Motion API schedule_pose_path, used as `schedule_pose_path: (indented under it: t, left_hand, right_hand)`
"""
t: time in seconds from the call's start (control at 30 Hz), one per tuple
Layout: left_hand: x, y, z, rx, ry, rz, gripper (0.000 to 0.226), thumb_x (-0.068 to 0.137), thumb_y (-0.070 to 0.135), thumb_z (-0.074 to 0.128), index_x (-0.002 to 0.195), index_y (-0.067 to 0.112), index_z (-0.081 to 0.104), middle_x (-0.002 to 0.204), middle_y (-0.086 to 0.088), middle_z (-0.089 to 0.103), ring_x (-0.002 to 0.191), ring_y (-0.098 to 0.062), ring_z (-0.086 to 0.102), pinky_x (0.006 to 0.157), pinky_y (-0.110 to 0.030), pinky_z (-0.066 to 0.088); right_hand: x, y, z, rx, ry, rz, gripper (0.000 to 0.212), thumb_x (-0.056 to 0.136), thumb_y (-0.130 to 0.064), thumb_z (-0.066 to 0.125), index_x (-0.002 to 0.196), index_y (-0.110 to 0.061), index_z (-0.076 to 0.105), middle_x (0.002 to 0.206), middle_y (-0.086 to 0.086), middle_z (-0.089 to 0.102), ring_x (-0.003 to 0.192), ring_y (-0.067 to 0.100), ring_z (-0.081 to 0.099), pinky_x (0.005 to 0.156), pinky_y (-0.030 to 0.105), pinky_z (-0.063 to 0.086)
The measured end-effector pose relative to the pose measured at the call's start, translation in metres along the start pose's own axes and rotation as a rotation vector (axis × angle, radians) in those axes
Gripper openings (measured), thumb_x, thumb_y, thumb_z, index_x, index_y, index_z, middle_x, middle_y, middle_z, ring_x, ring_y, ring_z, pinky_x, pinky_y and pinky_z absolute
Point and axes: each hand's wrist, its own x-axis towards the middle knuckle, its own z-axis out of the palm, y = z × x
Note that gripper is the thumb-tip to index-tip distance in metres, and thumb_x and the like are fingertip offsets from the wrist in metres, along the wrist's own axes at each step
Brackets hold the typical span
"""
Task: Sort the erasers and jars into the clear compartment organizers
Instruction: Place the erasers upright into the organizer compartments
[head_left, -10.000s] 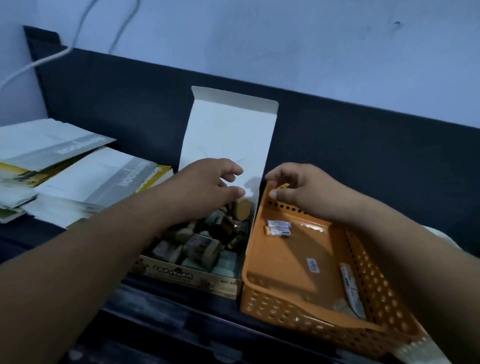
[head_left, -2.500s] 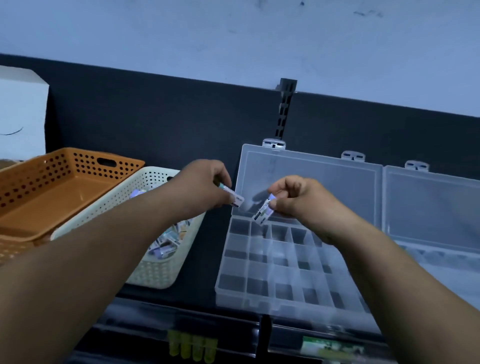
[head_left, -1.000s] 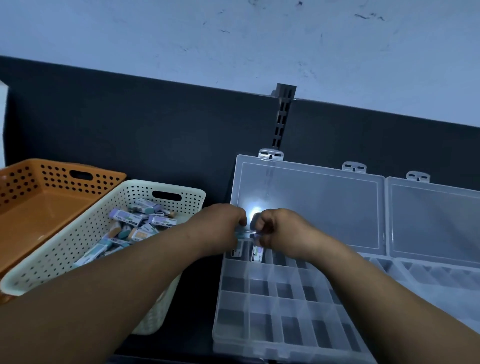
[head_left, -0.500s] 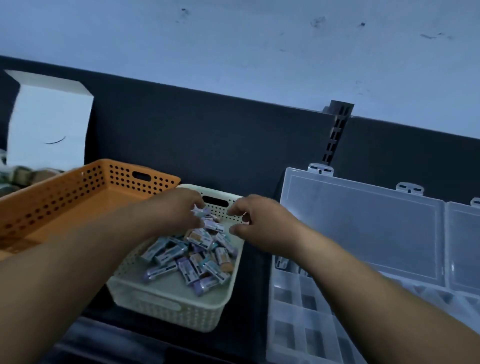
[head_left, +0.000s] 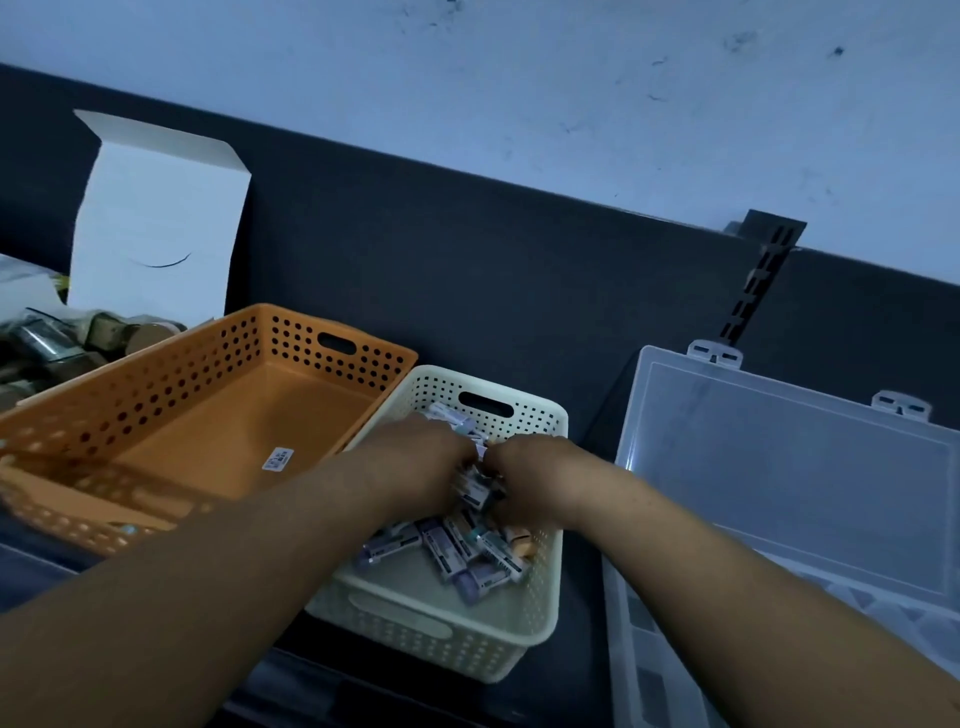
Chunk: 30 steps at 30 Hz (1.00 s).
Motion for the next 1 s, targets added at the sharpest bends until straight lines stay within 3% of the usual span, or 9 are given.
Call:
schedule_pose_path:
  t: [0.13, 0.27, 0.4, 0.47, 0.57, 0.7, 0.77, 0.87, 1.0]
  left_hand:
    - [0.0, -0.001, 0.0, -0.083, 0.06, -0.001, 0.029, 0.082, 0.026, 0.064, 0.111, 0.03, 0.065, 0.106, 0.0, 0.066, 0.097, -0.021, 0.059, 0.079, -0.035, 0.051]
    - [0.0, -0.002, -0.004, -0.163, 0.053, -0.047, 0.02, 0.082, 0.026, 0.067, 0.102, 0.022, 0.067, 0.104, -0.002, 0.064, 0.094, -0.022, 0.059, 0.081, -0.036, 0.051]
    - [-0.002, -0.005, -0.011, -0.306, 0.079, -0.087, 0.011, 0.083, 0.024, 0.07, 0.093, 0.022, 0.067, 0.095, 0.003, 0.061, 0.087, -0.017, 0.058, 0.064, -0.025, 0.044]
    - [-0.004, -0.005, -0.017, -0.433, 0.11, -0.099, 0.004, 0.084, 0.021, 0.07, 0.087, 0.022, 0.067, 0.088, 0.003, 0.063, 0.075, -0.015, 0.059, 0.06, -0.027, 0.046]
    - [-0.008, -0.001, -0.032, -0.601, 0.125, -0.092, 0.008, 0.089, 0.019, 0.064, 0.094, 0.021, 0.07, 0.083, 0.003, 0.065, 0.059, -0.009, 0.053, 0.051, -0.022, 0.042]
    - [-0.012, 0.014, -0.054, -0.772, 0.192, -0.059, 0.012, 0.087, 0.021, 0.067, 0.099, 0.024, 0.067, 0.085, 0.002, 0.065, 0.074, -0.013, 0.061, 0.068, -0.03, 0.052]
    - [-0.012, 0.027, -0.059, -0.82, 0.225, -0.036, 0.015, 0.082, 0.021, 0.073, 0.094, 0.022, 0.064, 0.081, -0.001, 0.064, 0.07, -0.013, 0.06, 0.067, -0.032, 0.051]
    - [-0.006, 0.056, -0.064, -0.898, 0.223, -0.011, 0.011, 0.082, 0.014, 0.072, 0.088, 0.017, 0.063, 0.075, -0.01, 0.065, 0.064, -0.015, 0.06, 0.067, -0.036, 0.054]
    - [0.012, 0.098, -0.063, -1.047, 0.217, 0.0, 0.011, 0.089, 0.003, 0.06, 0.091, 0.013, 0.065, 0.065, -0.003, 0.061, 0.064, -0.016, 0.061, 0.072, -0.033, 0.056]
  right_hand:
    - [-0.001, -0.001, 0.0, 0.127, 0.046, -0.01, 0.025, 0.084, -0.019, 0.064, 0.109, -0.021, 0.059, 0.101, 0.001, 0.065, 0.091, 0.022, 0.061, 0.074, 0.032, 0.052]
    - [0.004, -0.002, 0.006, 0.103, 0.084, 0.036, 0.026, 0.088, -0.021, 0.058, 0.113, -0.018, 0.059, 0.104, 0.003, 0.064, 0.093, 0.025, 0.061, 0.075, 0.033, 0.052]
    - [0.01, 0.001, 0.008, 0.161, 0.124, 0.05, 0.005, 0.089, -0.016, 0.055, 0.091, -0.019, 0.057, 0.089, 0.002, 0.059, 0.084, 0.024, 0.058, 0.064, 0.03, 0.044]
    - [0.006, 0.009, 0.003, 0.339, 0.19, 0.06, 0.005, 0.088, -0.016, 0.057, 0.086, -0.02, 0.056, 0.09, 0.002, 0.061, 0.084, 0.023, 0.059, 0.068, 0.033, 0.048]
    - [-0.01, 0.026, -0.007, 0.719, 0.324, 0.115, 0.009, 0.085, -0.009, 0.063, 0.086, -0.017, 0.059, 0.092, 0.006, 0.066, 0.081, 0.02, 0.061, 0.073, 0.037, 0.052]
    - [-0.038, 0.043, -0.009, 1.156, 0.446, 0.155, 0.023, 0.077, 0.011, 0.065, 0.075, -0.01, 0.056, 0.075, 0.017, 0.06, 0.071, 0.026, 0.057, 0.07, 0.041, 0.049]
    - [-0.052, 0.052, -0.006, 1.346, 0.45, 0.171, 0.027, 0.079, 0.016, 0.061, 0.071, -0.008, 0.05, 0.068, 0.019, 0.058, 0.066, 0.028, 0.058, 0.067, 0.039, 0.05]
    - [-0.077, 0.072, 0.001, 1.544, 0.44, 0.221, 0.03, 0.084, 0.009, 0.061, 0.068, -0.011, 0.046, 0.06, 0.011, 0.061, 0.06, 0.023, 0.061, 0.063, 0.032, 0.05]
    - [-0.108, 0.107, 0.015, 1.66, 0.5, 0.262, 0.022, 0.089, 0.0, 0.058, 0.074, -0.015, 0.055, 0.065, 0.002, 0.056, 0.059, 0.013, 0.049, 0.057, 0.025, 0.04]
